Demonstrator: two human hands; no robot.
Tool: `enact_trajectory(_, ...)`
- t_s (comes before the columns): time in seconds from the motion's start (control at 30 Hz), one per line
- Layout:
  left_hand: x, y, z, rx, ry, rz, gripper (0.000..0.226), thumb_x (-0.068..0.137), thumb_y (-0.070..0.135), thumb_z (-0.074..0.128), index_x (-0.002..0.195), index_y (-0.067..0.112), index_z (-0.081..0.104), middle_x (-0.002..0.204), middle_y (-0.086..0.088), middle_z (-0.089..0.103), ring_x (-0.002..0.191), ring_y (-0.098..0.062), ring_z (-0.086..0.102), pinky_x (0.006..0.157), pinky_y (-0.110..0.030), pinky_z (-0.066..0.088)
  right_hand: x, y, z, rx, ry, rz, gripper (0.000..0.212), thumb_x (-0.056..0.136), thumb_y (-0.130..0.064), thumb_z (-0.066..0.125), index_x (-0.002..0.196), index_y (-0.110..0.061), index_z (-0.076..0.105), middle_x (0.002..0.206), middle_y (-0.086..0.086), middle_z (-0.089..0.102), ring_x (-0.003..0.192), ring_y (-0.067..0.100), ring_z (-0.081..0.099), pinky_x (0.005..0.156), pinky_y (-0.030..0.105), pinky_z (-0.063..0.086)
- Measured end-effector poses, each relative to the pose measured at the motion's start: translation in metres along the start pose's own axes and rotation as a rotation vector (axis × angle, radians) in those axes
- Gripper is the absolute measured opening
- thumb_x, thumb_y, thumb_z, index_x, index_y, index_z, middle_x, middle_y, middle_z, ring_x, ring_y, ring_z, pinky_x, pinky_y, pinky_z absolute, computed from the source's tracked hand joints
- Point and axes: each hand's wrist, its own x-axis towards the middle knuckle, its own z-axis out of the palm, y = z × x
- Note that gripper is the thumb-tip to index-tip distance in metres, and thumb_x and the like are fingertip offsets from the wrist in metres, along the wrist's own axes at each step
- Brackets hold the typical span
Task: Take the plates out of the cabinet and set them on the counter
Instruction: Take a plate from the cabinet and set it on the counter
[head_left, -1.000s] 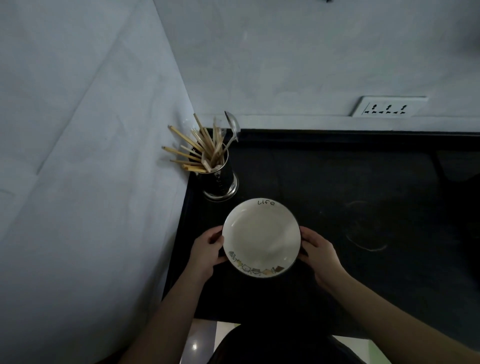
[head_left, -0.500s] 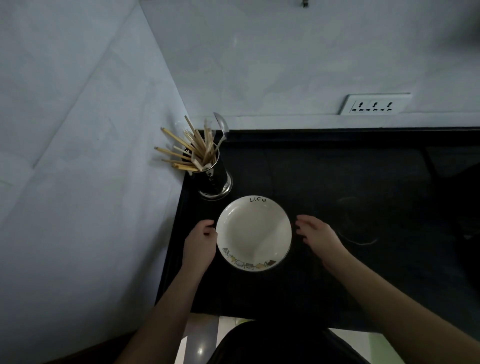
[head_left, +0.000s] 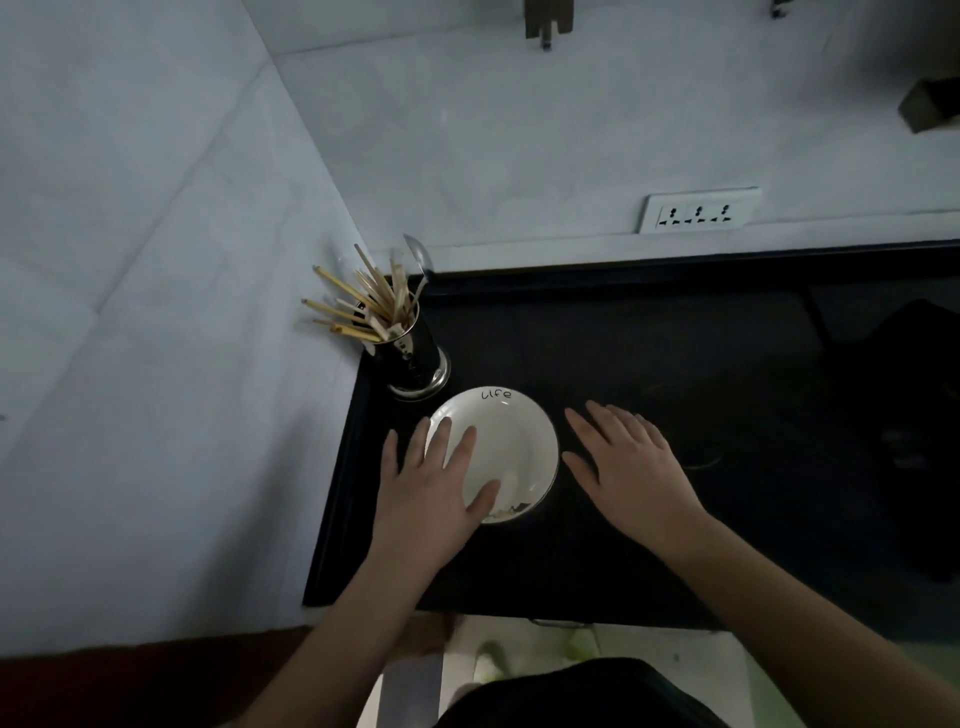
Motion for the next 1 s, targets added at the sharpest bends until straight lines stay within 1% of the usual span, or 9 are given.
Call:
enact_trajectory(0.1, -0.012, 0.008, -0.020, -0.028, 0.107, 0.041, 0.073, 0.092, 0.067, 0.015, 0.152, 0.028, 0.030, 0.159, -0.003, 0.032, 0.149, -0.026, 0.019, 0.120, -0.054, 0.004, -0.020, -0.008, -0.008, -0.065, 0.055, -0.003, 0.069, 0.091, -0.062, 0.010, 0.152, -0.030, 0.017, 0.161, 0.004, 0.021, 0.147, 0.024, 0.018, 0.119, 0.045, 0.013)
enact_trajectory(0.2, -0.025, 0.016, -0.035, -0.067, 0.169, 0.110, 0.068, 0.095, 0.063, 0.021, 0.151, 0.027, 0.034, 0.158, -0.004, 0.035, 0.148, -0.025, 0.021, 0.121, -0.052, 0.008, -0.039, -0.014, -0.019, -0.070, 0.087, 0.041, 0.070, 0.091, -0.063, 0.008, 0.153, -0.031, 0.016, 0.162, 0.003, 0.018, 0.148, 0.024, 0.015, 0.119, 0.048, 0.012)
enact_trajectory(0.3, -0.036, 0.017, -0.050, -0.078, 0.214, 0.168, 0.068, 0.096, 0.063, 0.016, 0.152, 0.028, 0.033, 0.160, -0.002, 0.030, 0.150, -0.022, 0.015, 0.120, -0.048, 0.002, -0.062, -0.021, -0.032, -0.071, 0.146, 0.109, 0.069, 0.092, -0.062, 0.008, 0.153, -0.031, 0.016, 0.162, 0.002, 0.017, 0.149, 0.023, 0.013, 0.120, 0.047, 0.013)
enact_trajectory(0.4, -0.042, 0.015, -0.067, -0.080, 0.243, 0.231, 0.071, 0.094, 0.065, 0.006, 0.153, 0.031, 0.029, 0.163, 0.000, 0.022, 0.151, -0.020, 0.005, 0.121, -0.046, -0.006, -0.088, -0.028, -0.045, -0.074, 0.211, 0.164, 0.067, 0.094, -0.060, 0.011, 0.153, -0.029, 0.020, 0.161, 0.002, 0.020, 0.148, 0.022, 0.016, 0.120, 0.044, 0.013)
enact_trajectory(0.53, -0.056, 0.019, -0.083, -0.105, 0.266, 0.333, 0.076, 0.092, 0.067, -0.004, 0.153, 0.032, 0.027, 0.163, 0.001, 0.020, 0.151, -0.019, 0.004, 0.122, -0.047, -0.003, -0.130, -0.039, -0.051, -0.082, 0.252, 0.237, 0.066, 0.095, -0.060, 0.012, 0.153, -0.028, 0.023, 0.161, 0.002, 0.022, 0.148, 0.022, 0.016, 0.120, 0.043, 0.012)
enact_trajectory(0.6, -0.064, 0.026, -0.087, -0.116, 0.268, 0.390, 0.078, 0.091, 0.068, -0.007, 0.154, 0.033, 0.024, 0.164, 0.002, 0.018, 0.151, -0.018, 0.002, 0.121, -0.046, -0.006, -0.152, -0.045, -0.050, -0.085, 0.275, 0.277, 0.065, 0.096, -0.058, 0.012, 0.152, -0.028, 0.025, 0.161, 0.002, 0.023, 0.148, 0.022, 0.016, 0.120, 0.042, 0.012)
enact_trajectory(0.8, -0.103, 0.072, -0.097, -0.144, 0.234, 0.617, 0.074, 0.090, 0.068, -0.003, 0.155, 0.036, 0.015, 0.165, 0.005, 0.012, 0.151, -0.016, -0.001, 0.121, -0.044, -0.006, -0.245, -0.047, -0.046, -0.009, 0.340, 0.525, 0.063, 0.095, -0.058, 0.014, 0.152, -0.032, 0.025, 0.161, -0.001, 0.020, 0.149, 0.019, 0.011, 0.120, 0.037, 0.003)
enact_trajectory(0.93, -0.128, 0.116, -0.104, -0.189, 0.209, 0.763, 0.075, 0.089, 0.069, -0.002, 0.155, 0.037, 0.013, 0.164, 0.005, 0.019, 0.150, -0.016, 0.008, 0.121, -0.042, 0.001, -0.313, -0.036, -0.043, 0.012, 0.364, 0.683, 0.070, 0.092, -0.061, 0.003, 0.153, -0.033, 0.020, 0.162, -0.002, 0.016, 0.149, 0.018, 0.007, 0.122, 0.039, 0.004)
enact_trajectory(1.0, -0.141, 0.141, -0.104, -0.182, 0.198, 0.826, 0.076, 0.087, 0.070, -0.005, 0.154, 0.039, 0.008, 0.164, 0.006, 0.016, 0.150, -0.015, 0.005, 0.121, -0.042, 0.000, -0.347, -0.027, -0.040, 0.043, 0.400, 0.756, 0.074, 0.089, -0.062, -0.001, 0.153, -0.033, 0.022, 0.162, -0.002, 0.018, 0.149, 0.019, 0.009, 0.122, 0.040, 0.006)
